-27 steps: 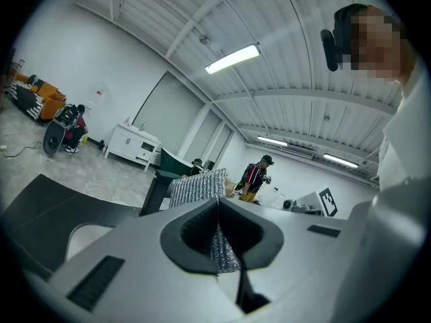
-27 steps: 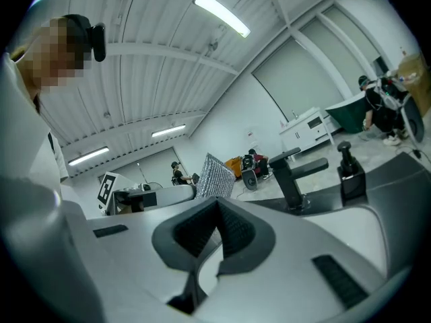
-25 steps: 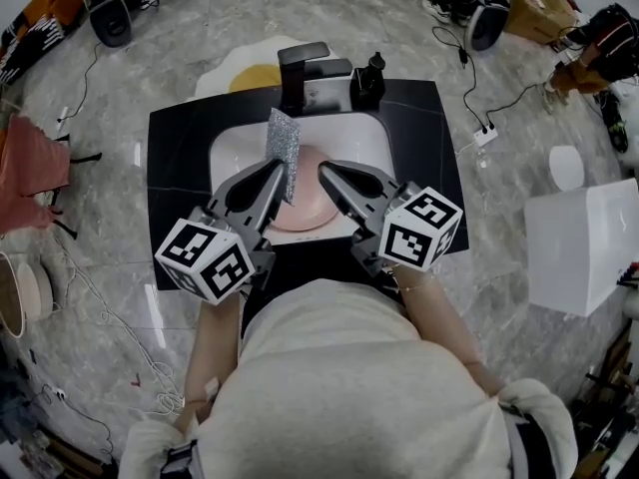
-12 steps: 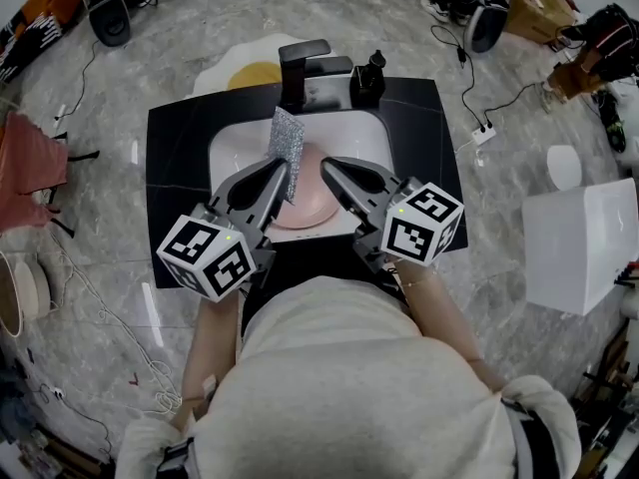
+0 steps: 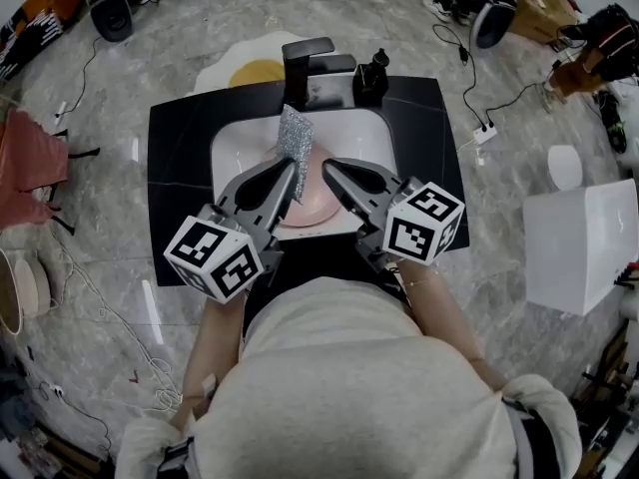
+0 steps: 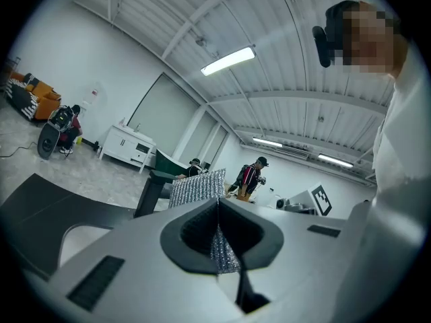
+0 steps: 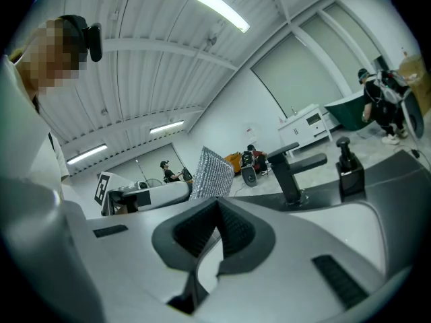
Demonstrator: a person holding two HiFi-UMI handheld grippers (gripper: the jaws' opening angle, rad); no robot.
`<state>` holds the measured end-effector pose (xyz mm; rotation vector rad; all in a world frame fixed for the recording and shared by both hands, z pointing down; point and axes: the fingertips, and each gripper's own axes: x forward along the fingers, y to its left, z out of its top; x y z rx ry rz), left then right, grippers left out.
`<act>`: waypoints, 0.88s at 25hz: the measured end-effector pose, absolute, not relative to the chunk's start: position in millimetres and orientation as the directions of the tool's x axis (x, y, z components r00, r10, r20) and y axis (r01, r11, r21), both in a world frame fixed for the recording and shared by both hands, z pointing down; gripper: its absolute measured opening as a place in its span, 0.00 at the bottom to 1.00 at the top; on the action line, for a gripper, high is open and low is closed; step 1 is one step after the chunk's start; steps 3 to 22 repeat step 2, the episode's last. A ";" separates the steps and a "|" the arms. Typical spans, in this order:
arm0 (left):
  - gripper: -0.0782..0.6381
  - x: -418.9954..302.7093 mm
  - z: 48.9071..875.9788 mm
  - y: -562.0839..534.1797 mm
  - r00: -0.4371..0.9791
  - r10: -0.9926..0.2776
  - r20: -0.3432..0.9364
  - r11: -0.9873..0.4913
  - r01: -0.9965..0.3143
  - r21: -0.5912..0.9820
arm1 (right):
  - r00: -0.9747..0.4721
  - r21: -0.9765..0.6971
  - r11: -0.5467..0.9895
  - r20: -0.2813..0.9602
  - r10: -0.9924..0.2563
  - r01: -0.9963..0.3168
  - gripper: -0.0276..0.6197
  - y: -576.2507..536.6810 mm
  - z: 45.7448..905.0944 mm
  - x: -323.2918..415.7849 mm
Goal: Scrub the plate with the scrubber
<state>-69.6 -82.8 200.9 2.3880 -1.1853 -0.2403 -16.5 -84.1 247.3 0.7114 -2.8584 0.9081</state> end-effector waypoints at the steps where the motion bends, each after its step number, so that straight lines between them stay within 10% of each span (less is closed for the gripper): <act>1: 0.14 -70.2 200.3 -83.0 0.612 -0.790 0.044 -0.523 -0.709 0.473 | -0.892 -0.533 0.719 0.190 -0.411 -0.445 0.05 -84.2 247.3 -16.4; 22: 0.14 -70.9 199.7 -83.2 0.611 -0.791 0.042 -0.523 -0.710 0.472 | -0.892 -0.534 0.719 0.190 -0.411 -0.445 0.05 -84.3 247.3 -16.4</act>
